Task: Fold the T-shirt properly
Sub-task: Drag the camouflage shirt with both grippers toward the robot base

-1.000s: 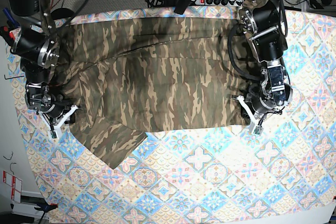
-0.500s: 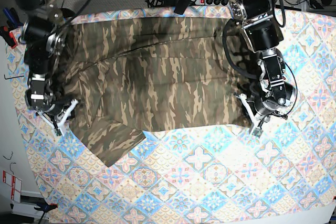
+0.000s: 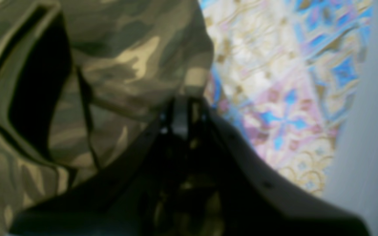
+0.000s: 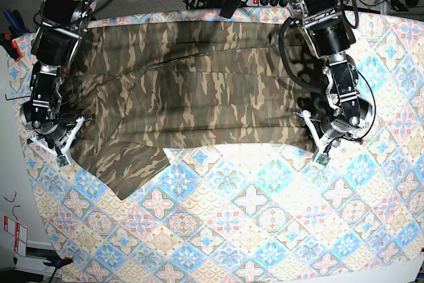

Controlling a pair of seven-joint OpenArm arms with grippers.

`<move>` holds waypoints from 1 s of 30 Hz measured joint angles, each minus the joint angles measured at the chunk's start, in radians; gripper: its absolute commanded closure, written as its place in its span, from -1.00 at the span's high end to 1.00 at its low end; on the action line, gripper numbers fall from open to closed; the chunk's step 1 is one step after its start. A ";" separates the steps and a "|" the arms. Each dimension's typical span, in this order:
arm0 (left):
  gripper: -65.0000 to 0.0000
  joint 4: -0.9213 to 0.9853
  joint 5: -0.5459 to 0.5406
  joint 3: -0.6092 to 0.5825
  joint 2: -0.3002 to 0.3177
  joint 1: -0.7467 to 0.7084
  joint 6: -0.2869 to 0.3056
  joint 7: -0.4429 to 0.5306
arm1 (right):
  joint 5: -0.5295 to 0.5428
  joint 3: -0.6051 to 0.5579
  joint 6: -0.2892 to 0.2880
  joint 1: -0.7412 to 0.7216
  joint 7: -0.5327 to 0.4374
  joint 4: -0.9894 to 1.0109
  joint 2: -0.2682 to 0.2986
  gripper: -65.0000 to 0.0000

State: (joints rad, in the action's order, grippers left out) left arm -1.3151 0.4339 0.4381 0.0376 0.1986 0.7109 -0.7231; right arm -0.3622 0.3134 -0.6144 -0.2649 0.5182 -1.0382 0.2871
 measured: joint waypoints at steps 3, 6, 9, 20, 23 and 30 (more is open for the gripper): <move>-1.00 -0.092 -0.011 0.000 -0.002 -0.017 0.002 -0.026 | 0.002 0.006 -0.003 0.023 0.001 -0.043 -0.006 -0.92; -1.00 -0.137 -0.018 -0.003 -0.002 -0.011 0.002 -0.051 | 0.003 0.059 -0.004 0.045 0.000 -0.103 -0.033 -0.92; -1.00 -0.150 -0.015 -0.003 -0.002 -0.020 0.002 -0.062 | 0.002 0.081 -0.007 0.084 0.000 -0.172 -0.044 -0.92; -1.00 -0.225 -0.023 -0.005 -0.004 -0.136 0.012 -0.061 | 0.026 0.086 -0.030 0.226 0.203 -0.398 -0.050 -0.92; -1.00 -0.225 -0.021 -0.005 -0.004 -0.167 0.010 -0.059 | 0.015 0.106 -0.111 0.238 0.282 -0.459 -0.074 -0.92; -1.00 -0.340 -0.034 -0.007 -0.004 -0.251 0.019 -0.048 | 0.027 0.192 -0.111 0.259 0.350 -0.539 -0.103 -0.92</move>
State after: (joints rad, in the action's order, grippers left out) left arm -1.6554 0.4000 0.4313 0.0334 -0.0528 0.7303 -0.7715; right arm -0.3355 0.5049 -0.7254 -0.0055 0.8684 -1.5776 0.1837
